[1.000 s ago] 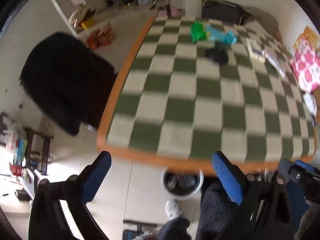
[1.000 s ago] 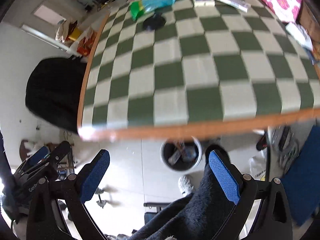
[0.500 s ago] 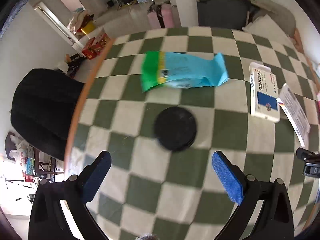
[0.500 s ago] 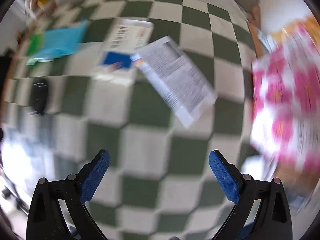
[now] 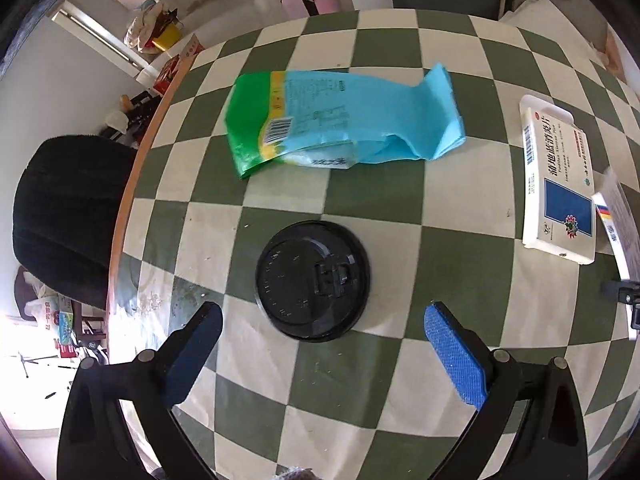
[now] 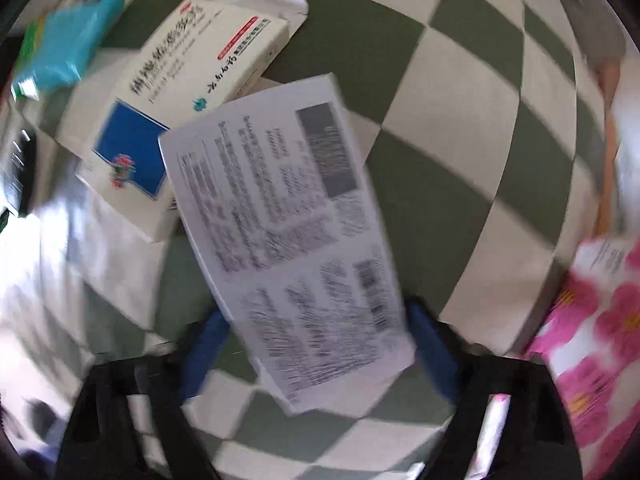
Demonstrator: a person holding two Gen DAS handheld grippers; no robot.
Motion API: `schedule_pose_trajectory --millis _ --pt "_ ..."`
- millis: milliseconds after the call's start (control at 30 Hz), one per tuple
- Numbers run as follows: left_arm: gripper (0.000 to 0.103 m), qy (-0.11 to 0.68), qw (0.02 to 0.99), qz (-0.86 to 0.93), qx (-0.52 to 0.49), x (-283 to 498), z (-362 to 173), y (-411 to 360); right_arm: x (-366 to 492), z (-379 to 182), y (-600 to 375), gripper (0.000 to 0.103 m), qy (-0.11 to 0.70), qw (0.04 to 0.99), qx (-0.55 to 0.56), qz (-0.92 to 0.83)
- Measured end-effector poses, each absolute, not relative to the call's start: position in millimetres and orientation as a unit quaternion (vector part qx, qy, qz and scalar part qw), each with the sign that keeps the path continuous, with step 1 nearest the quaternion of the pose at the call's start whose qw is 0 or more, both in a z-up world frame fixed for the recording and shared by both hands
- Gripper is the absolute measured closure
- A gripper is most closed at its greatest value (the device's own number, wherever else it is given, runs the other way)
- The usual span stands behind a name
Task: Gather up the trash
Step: 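Grasp the black cup lid with left tool while right grasps the white leaflet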
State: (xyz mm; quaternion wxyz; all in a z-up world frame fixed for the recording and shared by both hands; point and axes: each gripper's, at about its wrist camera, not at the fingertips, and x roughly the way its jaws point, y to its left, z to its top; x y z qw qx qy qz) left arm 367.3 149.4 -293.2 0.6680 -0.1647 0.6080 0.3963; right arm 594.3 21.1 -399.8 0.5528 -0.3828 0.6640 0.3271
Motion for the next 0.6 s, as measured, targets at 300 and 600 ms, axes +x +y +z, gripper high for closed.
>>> schedule_pose_trajectory --millis 300,600 --pt "0.0 0.61 0.649 0.386 -0.242 322.3 -300.9 189.8 565.0 -401.0 -42.8 0.011 0.783 0.569 -0.155 0.198" --pt "0.0 0.631 0.641 0.343 -0.269 353.5 -333.9 207.5 561.5 -383.6 -21.3 0.007 0.717 0.637 -0.186 0.215"
